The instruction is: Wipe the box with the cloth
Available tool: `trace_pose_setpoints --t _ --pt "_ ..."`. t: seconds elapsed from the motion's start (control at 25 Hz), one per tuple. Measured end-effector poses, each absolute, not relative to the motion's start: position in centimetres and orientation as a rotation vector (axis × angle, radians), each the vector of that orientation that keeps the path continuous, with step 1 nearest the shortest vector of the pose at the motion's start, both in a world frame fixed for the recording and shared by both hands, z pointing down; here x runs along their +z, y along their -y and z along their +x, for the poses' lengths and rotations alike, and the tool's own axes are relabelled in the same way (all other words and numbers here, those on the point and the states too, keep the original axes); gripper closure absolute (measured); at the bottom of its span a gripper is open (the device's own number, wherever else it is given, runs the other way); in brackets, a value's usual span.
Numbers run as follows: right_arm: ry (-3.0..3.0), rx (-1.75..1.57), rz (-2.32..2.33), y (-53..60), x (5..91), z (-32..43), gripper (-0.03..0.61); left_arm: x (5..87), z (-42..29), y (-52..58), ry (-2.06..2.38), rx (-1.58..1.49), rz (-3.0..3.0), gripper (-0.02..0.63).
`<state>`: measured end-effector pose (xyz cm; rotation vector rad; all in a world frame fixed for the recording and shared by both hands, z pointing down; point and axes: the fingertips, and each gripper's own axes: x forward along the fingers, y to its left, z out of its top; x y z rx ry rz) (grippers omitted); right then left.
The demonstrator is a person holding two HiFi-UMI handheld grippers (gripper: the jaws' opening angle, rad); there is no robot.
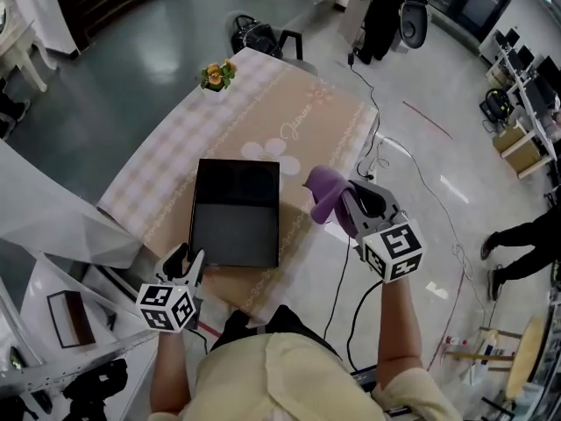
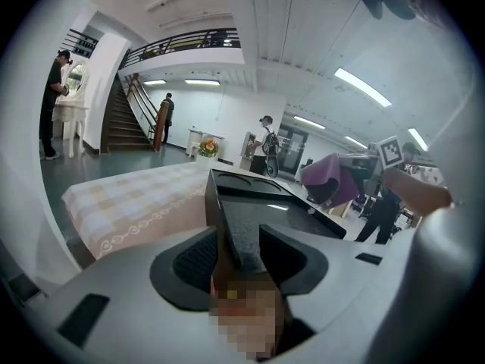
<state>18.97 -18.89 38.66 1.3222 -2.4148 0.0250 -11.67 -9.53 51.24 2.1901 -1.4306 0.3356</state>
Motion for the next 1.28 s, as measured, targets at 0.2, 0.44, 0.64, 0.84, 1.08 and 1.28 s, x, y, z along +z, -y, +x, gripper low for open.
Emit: trace_pose_setpoints --t 0.2,0.44,0.64,0.84,1.08,1.28 --pt "2.373 0.023 1.334 21.5 40.9 18.1 0.531 51.3 -11.2 9.7 1.422 0.33 2.184 0.439" --pt "2.272 -0.115 1.283 23.9 44.0 14.8 0.531 51.5 -11.2 9.8 1.439 0.317 2.17 0.439" --pt "2.271 -0.057 1.405 25.8 46.1 12.6 0.531 51.4 -11.2 10.0 1.452 0.3 2.157 0.439" --pt "2.445 0.235 1.267 25.8 48.9 9.6 0.531 51.5 -11.1 10.2 1.45 0.297 2.155 0.439" --pt "2.501 0.345 1.168 24.3 49.4 8.6 0.531 51.6 -11.2 10.2 1.463 0.283 2.148 0.439" --pt "2.508 0.37 1.132 22.7 49.5 8.5 0.531 51.9 -11.3 10.3 1.46 0.283 2.144 0.439"
